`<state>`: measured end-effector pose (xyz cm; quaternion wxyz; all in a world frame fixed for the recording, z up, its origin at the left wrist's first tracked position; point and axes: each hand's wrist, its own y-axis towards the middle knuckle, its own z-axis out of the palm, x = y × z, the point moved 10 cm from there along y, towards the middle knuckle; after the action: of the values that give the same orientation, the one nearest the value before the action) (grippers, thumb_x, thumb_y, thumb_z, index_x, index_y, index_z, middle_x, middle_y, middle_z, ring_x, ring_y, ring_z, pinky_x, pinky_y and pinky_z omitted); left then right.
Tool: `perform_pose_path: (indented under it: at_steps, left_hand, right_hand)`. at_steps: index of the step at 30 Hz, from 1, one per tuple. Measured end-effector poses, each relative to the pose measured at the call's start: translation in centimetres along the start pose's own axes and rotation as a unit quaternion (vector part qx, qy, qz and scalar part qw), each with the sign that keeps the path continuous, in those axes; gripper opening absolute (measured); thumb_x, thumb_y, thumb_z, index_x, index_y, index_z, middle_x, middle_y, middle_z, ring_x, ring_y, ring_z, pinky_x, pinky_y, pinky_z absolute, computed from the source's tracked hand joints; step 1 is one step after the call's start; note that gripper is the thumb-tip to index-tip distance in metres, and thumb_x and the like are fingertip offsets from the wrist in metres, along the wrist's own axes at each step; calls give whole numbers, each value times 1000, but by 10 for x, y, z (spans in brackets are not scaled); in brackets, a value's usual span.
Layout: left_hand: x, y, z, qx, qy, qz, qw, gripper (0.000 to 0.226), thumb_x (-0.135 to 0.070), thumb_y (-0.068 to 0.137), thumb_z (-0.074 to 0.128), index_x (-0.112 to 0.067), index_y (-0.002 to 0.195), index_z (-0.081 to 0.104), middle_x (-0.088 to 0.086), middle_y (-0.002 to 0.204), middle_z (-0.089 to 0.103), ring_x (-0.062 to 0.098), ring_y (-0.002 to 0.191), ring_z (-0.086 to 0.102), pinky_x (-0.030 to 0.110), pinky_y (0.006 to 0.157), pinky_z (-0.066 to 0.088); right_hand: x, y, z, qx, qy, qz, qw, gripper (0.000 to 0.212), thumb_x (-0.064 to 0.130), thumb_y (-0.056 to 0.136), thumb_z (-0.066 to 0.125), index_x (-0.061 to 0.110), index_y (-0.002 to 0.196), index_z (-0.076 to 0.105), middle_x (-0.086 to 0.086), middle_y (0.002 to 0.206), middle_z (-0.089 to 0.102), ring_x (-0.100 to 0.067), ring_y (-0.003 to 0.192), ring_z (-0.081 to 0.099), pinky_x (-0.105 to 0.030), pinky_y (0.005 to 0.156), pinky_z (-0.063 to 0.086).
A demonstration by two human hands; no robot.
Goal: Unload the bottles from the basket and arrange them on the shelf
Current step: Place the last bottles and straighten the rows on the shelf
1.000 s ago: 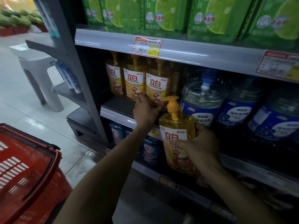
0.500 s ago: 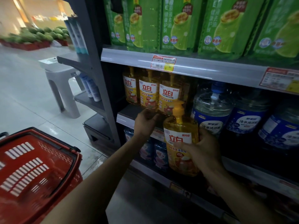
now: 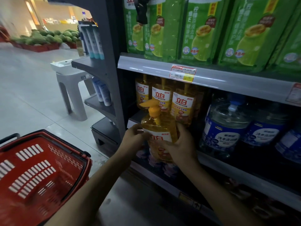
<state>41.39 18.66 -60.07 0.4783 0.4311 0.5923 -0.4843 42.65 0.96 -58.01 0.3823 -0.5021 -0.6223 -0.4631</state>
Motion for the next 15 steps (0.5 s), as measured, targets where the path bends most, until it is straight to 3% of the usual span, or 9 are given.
perform_pose_path:
  at_steps: [4, 8, 12, 15]
  left_hand:
    - [2, 7, -11, -41, -31, 22, 998, 26, -6, 89, 66, -18, 111, 60, 9, 111, 69, 27, 104, 69, 45, 91, 59]
    - [-13, 14, -23, -59, -74, 67, 993, 28, -3, 91, 65, -15, 116, 63, 5, 108, 72, 19, 101, 70, 22, 73, 57]
    - [-31, 22, -37, -80, -69, 122, 987, 38, -7, 88, 71, -15, 124, 64, 1, 115, 72, 16, 110, 67, 31, 89, 56]
    - [-43, 28, -41, -92, -61, 157, 981, 41, -6, 86, 74, -17, 124, 65, -4, 115, 73, 10, 110, 66, 30, 93, 55]
  right_hand:
    - [11, 9, 22, 10, 5, -24, 1000, 80, 42, 72, 88, 32, 143, 53, 18, 133, 61, -1, 121, 55, -29, 95, 51]
    - [22, 25, 33, 7, 0, -50, 999, 81, 50, 73, 85, 35, 144, 51, 18, 138, 60, -5, 130, 55, -43, 103, 54]
    - [42, 40, 37, -3, -11, -106, 994, 87, 63, 71, 74, 34, 148, 48, 23, 143, 52, 20, 126, 41, -19, 102, 44]
    - [41, 50, 38, -43, -47, -114, 991, 83, 58, 77, 74, 34, 151, 45, 13, 151, 45, 4, 136, 36, -14, 102, 37]
